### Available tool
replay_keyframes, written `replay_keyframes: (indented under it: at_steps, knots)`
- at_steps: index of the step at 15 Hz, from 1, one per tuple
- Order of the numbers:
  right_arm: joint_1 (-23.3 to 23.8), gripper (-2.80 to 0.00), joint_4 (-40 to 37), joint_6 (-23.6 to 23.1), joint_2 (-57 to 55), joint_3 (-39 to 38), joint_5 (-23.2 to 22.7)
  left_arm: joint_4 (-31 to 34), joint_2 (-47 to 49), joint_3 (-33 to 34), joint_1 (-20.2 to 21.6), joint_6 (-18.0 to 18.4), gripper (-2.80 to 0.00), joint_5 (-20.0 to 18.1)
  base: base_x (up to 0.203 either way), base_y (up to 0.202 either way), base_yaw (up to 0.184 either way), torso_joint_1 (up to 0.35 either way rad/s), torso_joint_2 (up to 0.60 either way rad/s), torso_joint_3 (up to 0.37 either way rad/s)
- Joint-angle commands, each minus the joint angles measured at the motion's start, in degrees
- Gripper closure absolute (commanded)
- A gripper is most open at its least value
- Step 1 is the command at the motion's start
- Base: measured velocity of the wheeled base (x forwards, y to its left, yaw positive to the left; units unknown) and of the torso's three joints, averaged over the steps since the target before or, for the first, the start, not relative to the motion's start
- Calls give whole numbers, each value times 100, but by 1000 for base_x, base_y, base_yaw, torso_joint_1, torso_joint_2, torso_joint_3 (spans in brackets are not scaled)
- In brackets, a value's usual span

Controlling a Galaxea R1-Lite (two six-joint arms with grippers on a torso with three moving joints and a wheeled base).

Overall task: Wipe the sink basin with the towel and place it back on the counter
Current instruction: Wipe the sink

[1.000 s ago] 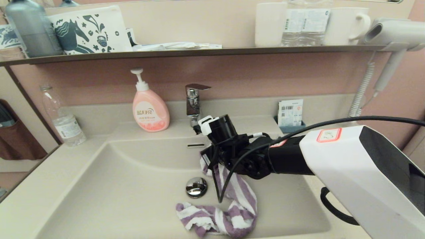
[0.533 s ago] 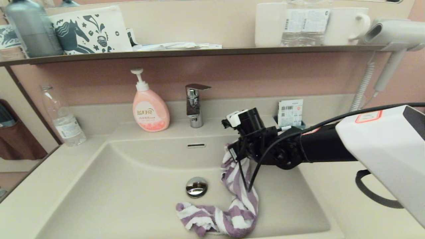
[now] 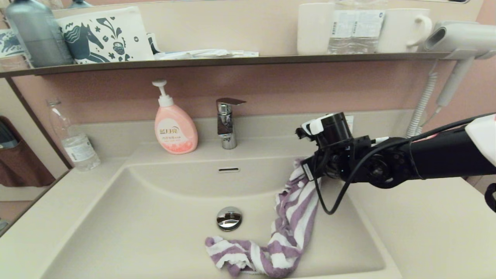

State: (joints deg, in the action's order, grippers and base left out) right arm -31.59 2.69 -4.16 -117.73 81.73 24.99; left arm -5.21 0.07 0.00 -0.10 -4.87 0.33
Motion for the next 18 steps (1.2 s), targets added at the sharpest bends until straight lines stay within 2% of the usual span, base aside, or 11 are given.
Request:
replay_keyframes:
  at_steps: [1, 4, 7, 13, 15, 18]
  knots:
    - [43, 0, 3, -6, 167, -73, 6, -7, 1, 0, 1, 4, 0, 2, 0, 0, 0, 0, 0, 0]
    - [-109, 0, 4, -8, 0, -53, -3, -7, 1, 0, 1, -5, 0, 2, 0, 0, 0, 0, 0, 0]
    - [-500, 0, 9, -5, -209, 197, -30, -7, 1, 0, 1, 4, 0, 2, 0, 0, 0, 0, 0, 0]
    - [-1376, 0, -155, -2, -1493, 1987, 1, -7, 1, 0, 1, -2, 0, 2, 0, 0, 0, 0, 0, 0]
    - [-1429, 0, -252, 0, -1795, 2342, 108, -7, 1, 0, 1, -3, 0, 2, 0, 0, 0, 0, 0, 0]
    - [-1179, 0, -291, 10, -1529, 2218, 194, -7, 1, 0, 1, -5, 0, 2, 0, 0, 0, 0, 0, 0]
